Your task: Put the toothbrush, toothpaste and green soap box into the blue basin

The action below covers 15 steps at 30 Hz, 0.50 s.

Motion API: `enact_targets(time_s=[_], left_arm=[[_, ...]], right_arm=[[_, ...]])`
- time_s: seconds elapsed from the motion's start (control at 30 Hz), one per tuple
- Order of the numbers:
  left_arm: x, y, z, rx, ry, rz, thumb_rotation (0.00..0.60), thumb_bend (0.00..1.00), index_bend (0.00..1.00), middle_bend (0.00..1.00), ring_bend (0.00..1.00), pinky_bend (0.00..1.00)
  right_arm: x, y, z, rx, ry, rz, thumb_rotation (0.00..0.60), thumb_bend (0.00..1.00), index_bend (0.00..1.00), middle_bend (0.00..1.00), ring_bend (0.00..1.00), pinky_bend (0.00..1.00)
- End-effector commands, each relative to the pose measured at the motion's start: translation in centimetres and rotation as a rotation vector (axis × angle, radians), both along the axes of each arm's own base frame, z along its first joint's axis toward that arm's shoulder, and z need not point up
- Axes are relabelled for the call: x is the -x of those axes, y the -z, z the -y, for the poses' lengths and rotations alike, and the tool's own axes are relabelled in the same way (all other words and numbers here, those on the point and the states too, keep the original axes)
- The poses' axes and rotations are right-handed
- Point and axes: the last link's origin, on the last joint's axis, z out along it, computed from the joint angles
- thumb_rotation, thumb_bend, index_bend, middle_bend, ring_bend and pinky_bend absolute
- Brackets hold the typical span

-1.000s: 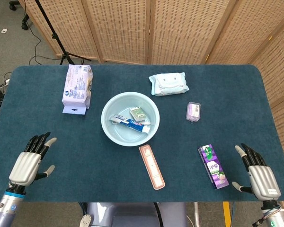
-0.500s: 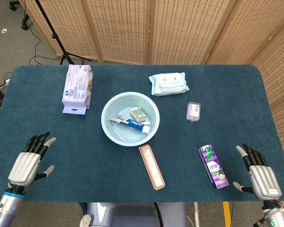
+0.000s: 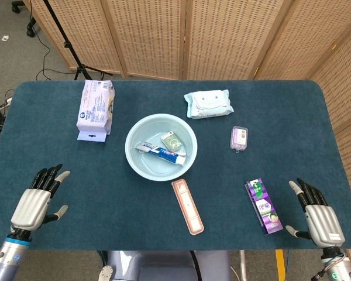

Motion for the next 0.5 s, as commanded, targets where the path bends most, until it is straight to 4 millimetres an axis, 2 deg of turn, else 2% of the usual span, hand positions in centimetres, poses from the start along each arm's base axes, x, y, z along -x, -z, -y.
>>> enact_targets(time_s=[0.03, 0.5], left_arm=[[-0.12, -0.1, 0.04, -0.006, 0.005, 0.003, 0.6, 0.26, 0.13, 0.0, 0.0, 0.02], [0.06, 0.13, -0.07, 0.007, -0.002, 0.003, 0.6, 0.26, 0.13, 0.0, 0.0, 0.02]], right_arm=[[-0.06, -0.07, -0.04, 0.001, -0.001, 0.005, 0.6, 0.05, 0.0, 0.0, 0.0, 0.06], [0.06, 0.16, 0.02, -0.005, 0.005, -0.001, 0.6, 0.05, 0.0, 0.0, 0.0, 0.06]])
